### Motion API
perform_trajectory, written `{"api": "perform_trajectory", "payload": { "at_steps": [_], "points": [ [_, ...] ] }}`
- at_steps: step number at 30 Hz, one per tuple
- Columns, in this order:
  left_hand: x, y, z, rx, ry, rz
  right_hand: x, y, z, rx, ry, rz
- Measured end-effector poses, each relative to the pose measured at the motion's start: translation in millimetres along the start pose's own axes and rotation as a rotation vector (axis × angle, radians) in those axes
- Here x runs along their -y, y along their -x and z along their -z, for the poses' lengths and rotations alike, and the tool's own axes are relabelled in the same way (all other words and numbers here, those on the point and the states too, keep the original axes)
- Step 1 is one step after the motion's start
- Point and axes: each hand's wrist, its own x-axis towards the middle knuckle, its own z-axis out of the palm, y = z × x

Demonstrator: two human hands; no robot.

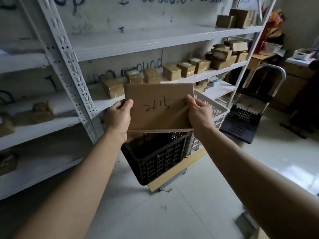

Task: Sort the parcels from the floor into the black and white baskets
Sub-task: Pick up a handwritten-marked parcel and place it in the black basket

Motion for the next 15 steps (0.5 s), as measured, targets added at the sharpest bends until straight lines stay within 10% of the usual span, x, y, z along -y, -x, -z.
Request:
{"api": "perform_trajectory", "payload": {
  "at_steps": [15],
  "points": [
    [109, -139, -28, -0.248, -0.153, 0.328, -109, -177, -106, 0.233, 0.279, -0.219]
  ]
}}
